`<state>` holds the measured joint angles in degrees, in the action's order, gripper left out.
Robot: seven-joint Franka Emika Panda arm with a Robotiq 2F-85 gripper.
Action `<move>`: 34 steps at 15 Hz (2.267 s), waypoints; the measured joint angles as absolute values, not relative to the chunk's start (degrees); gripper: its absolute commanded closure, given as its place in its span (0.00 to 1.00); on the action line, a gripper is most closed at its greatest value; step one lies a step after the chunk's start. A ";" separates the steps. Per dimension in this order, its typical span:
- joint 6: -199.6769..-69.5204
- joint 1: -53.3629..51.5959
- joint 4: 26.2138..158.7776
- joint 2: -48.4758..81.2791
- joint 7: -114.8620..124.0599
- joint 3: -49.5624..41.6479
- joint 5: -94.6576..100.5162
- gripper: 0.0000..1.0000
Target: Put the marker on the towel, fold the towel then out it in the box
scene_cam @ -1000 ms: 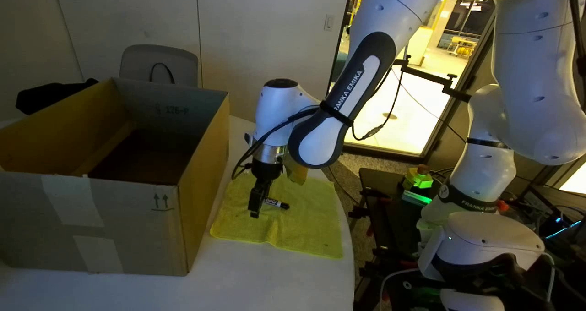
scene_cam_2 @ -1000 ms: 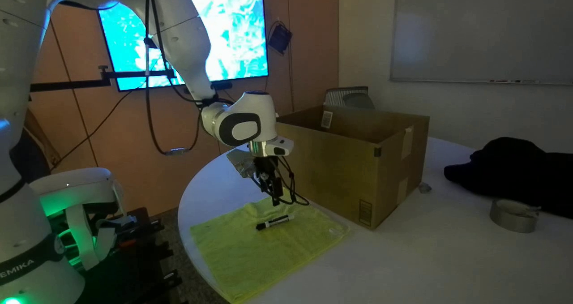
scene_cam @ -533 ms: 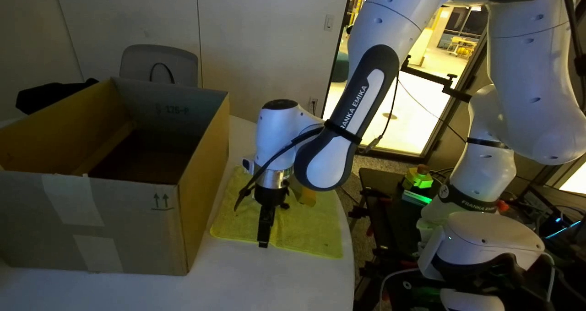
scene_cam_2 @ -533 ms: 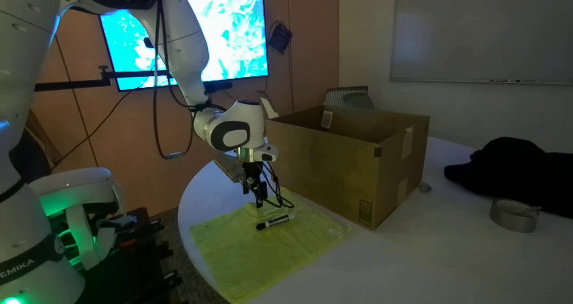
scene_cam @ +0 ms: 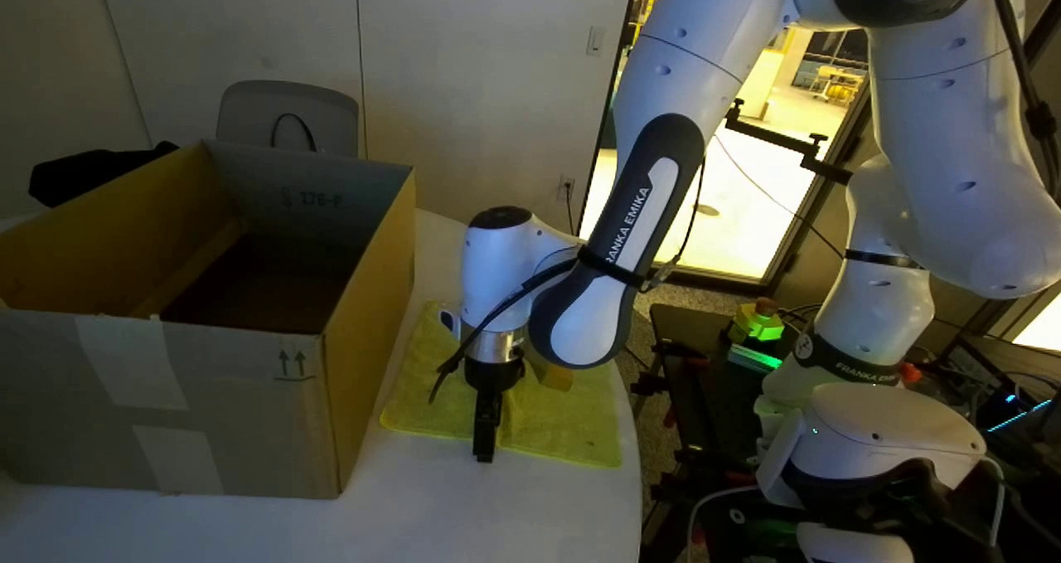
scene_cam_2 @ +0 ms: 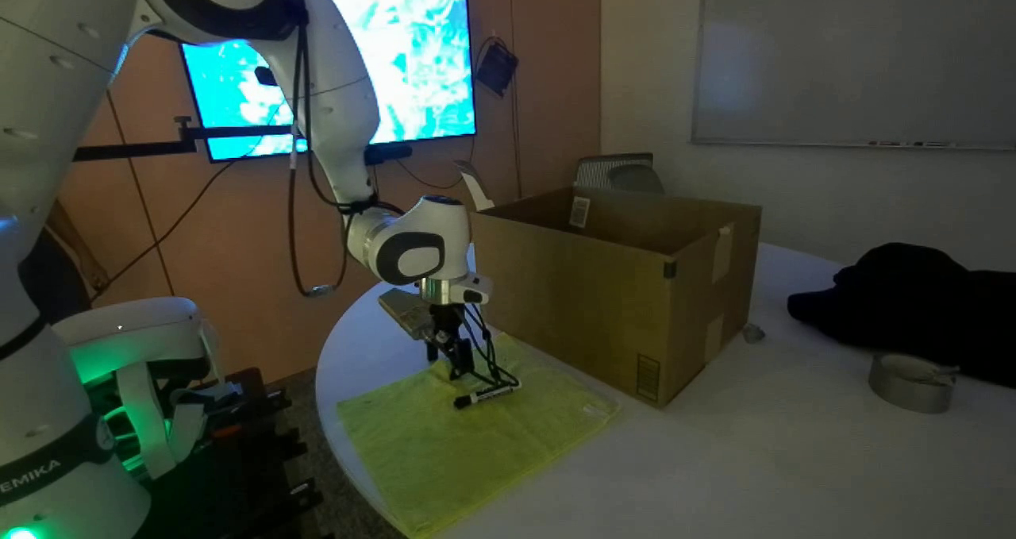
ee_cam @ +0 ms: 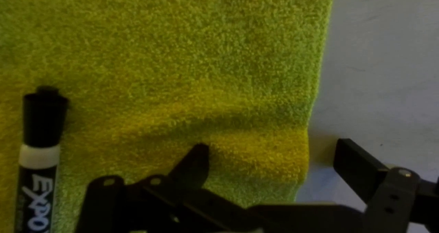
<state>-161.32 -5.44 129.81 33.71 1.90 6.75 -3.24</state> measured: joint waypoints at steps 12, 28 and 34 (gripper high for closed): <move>-163.64 -7.18 129.87 32.08 2.42 4.58 -3.19 0.91; -187.91 -4.37 146.16 23.52 15.49 -6.71 -13.64 0.91; -188.97 -3.42 148.10 23.78 21.17 -10.18 -23.15 0.85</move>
<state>-188.97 -3.42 148.10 23.78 21.17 -10.18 -23.15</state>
